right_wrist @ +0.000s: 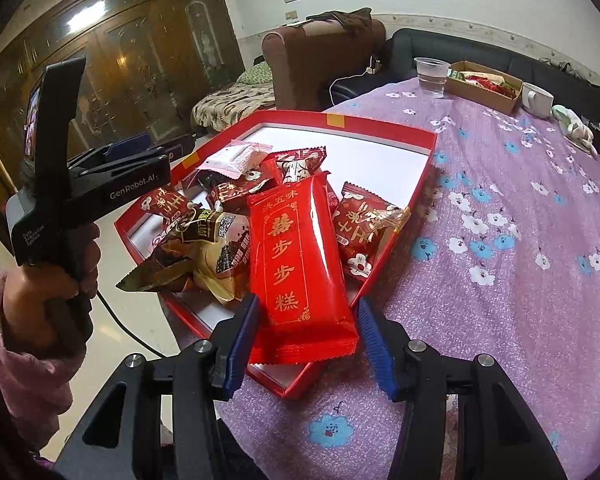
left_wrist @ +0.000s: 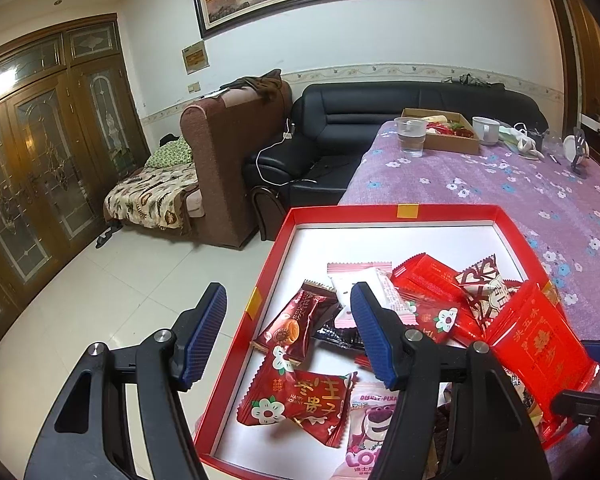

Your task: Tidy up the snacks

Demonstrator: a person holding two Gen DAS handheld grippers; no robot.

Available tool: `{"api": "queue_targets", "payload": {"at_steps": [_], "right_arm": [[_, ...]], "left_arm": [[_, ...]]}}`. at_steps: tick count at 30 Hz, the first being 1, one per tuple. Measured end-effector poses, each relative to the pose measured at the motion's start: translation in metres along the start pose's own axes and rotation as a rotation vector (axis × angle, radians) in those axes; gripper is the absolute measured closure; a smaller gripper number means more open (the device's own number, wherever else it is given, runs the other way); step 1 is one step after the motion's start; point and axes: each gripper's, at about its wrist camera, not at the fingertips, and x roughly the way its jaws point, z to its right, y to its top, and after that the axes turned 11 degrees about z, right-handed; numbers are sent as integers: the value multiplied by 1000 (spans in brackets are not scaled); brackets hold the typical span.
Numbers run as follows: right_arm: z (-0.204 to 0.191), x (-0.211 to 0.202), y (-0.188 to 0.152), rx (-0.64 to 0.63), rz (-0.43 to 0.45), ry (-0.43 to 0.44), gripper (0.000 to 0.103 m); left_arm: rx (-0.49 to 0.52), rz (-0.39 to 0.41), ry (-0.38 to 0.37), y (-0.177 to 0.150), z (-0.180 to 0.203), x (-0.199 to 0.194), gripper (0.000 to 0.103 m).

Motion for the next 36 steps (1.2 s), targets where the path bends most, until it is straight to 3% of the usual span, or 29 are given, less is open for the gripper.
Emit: {"api": "queue_targets", "payload": {"at_steps": [12, 24, 36], "right_arm": [[-11, -8, 4, -31, 18, 43, 50], [-18, 15, 5, -19, -32, 75, 49], [-17, 42, 15, 14, -62, 87, 34]], "left_arm": [[1, -1, 2, -2, 0, 0, 39], [2, 0, 4, -2, -1, -1, 39], [10, -2, 4, -5, -3, 2, 39]]}}
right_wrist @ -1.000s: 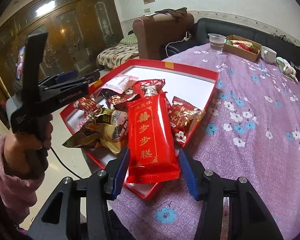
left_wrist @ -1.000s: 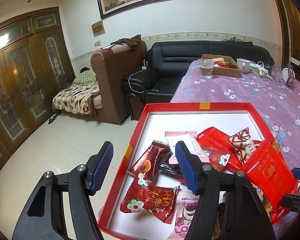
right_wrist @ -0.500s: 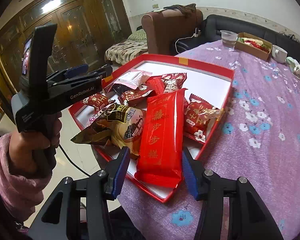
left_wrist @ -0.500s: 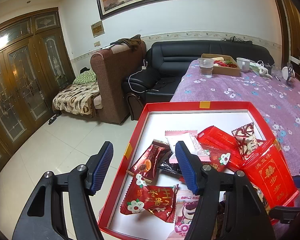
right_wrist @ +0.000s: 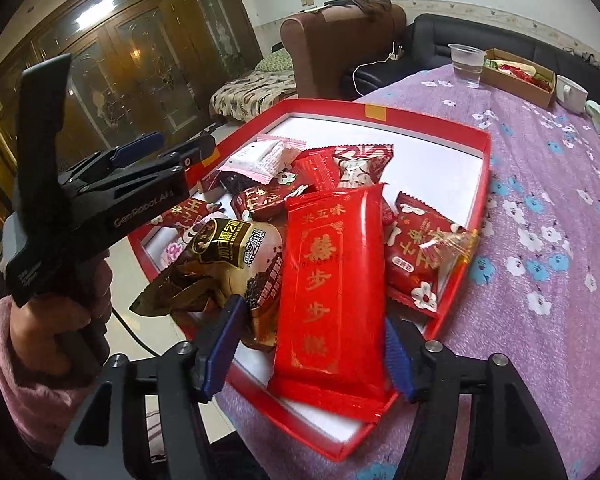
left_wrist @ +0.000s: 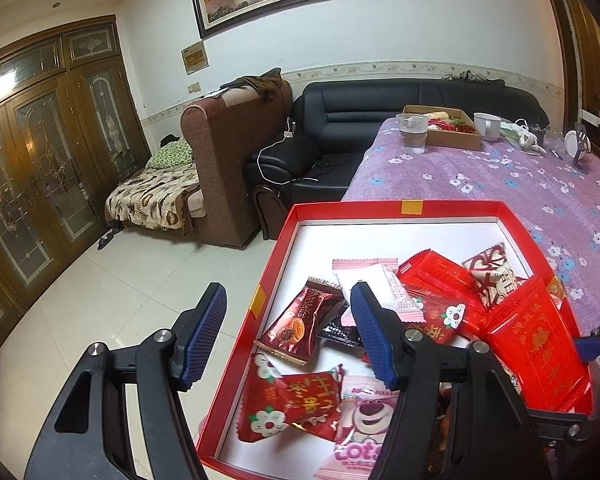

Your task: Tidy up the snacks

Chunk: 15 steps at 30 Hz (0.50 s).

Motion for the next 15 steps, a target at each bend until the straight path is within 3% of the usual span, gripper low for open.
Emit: {"api": "queue_targets", "payload": {"at_steps": [8, 15], "right_arm": [[-1, 18, 12, -35, -2, -69, 24], [2, 33, 22, -11, -9, -47, 24]], "left_arm": [[12, -6, -2, -4, -1, 3, 39], [17, -10, 0, -5, -2, 4, 39]]}}
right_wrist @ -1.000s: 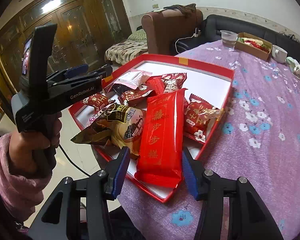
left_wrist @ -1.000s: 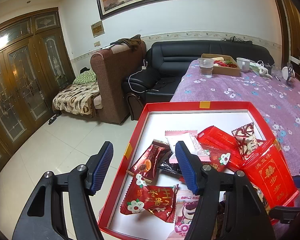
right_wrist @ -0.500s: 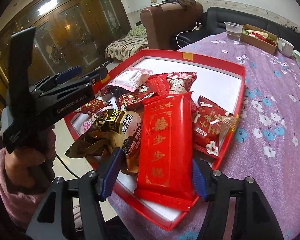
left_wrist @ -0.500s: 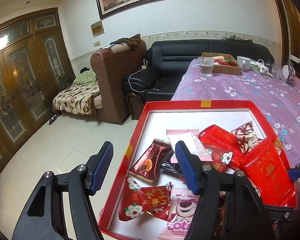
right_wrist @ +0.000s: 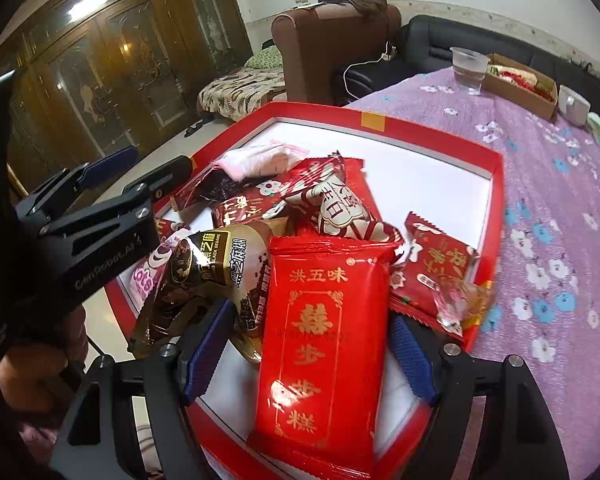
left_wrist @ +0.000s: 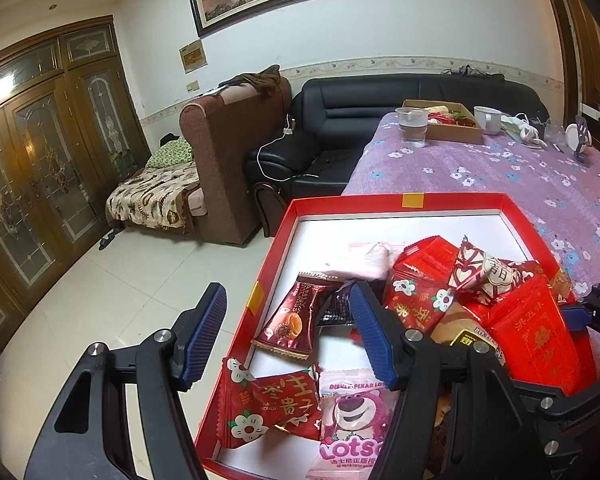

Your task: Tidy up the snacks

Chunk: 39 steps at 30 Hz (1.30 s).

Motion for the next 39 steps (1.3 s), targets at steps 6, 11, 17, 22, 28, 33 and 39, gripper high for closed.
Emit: {"api": "queue_targets", "payload": {"at_steps": [6, 11, 17, 22, 28, 33, 39], "right_arm": [[2, -11, 1, 21, 26, -9, 26], [8, -35, 7, 38, 90, -10, 26], [18, -57, 14, 70, 138, -24, 26], [23, -71, 15, 89, 160, -34, 26], [25, -84, 13, 90, 177, -43, 26], [25, -94, 10, 91, 192, -47, 26], [30, -105, 7, 99, 206, -55, 26]], "left_arm": [[2, -1, 2, 0, -2, 0, 39], [5, 4, 0, 3, -1, -3, 39], [13, 18, -1, 6, 4, -11, 39], [22, 33, -4, 9, 8, -19, 39], [29, 52, -7, 13, 12, -28, 39], [37, 64, -8, 16, 16, -35, 39], [49, 78, -17, 19, 24, -43, 38]]}}
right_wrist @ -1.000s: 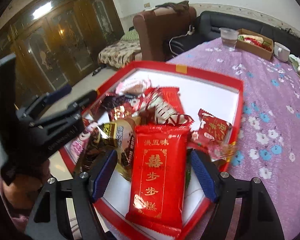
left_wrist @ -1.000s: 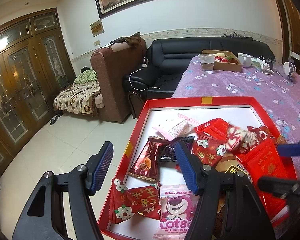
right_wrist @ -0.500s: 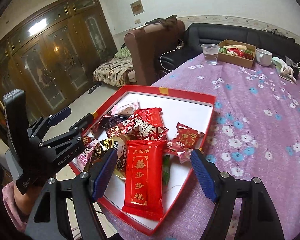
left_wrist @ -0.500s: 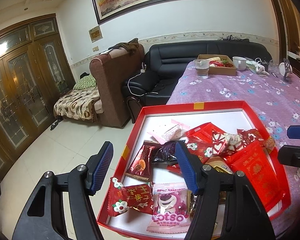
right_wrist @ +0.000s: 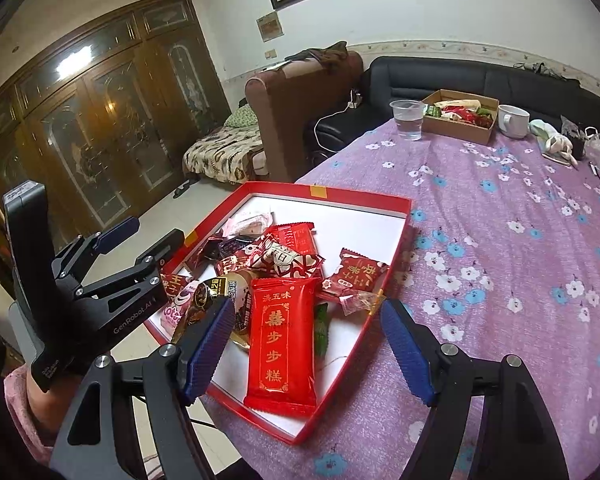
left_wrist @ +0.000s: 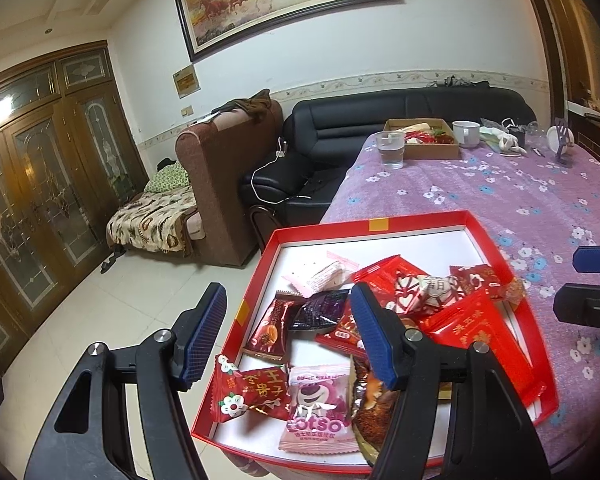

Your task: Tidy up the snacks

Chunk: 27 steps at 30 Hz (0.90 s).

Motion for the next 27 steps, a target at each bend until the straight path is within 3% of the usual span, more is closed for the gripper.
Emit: {"api": "queue_targets", "payload": {"at_steps": [3, 8, 15, 20, 27], "right_arm": [[4, -5, 0, 7, 6, -5, 26], [14, -17, -2, 29, 18, -19, 26], [33, -30, -14, 59, 21, -50, 26], [43, -42, -24, 73, 27, -65, 26], [39, -42, -26, 89, 28, -27, 26]], "left_arm": [[6, 16, 0, 3, 6, -6, 25], [17, 32, -26, 10, 17, -16, 20], [-71, 17, -172, 11, 24, -31, 15], [-34, 79, -87, -3, 22, -52, 13], [10, 70, -40, -6, 20, -63, 13]]}}
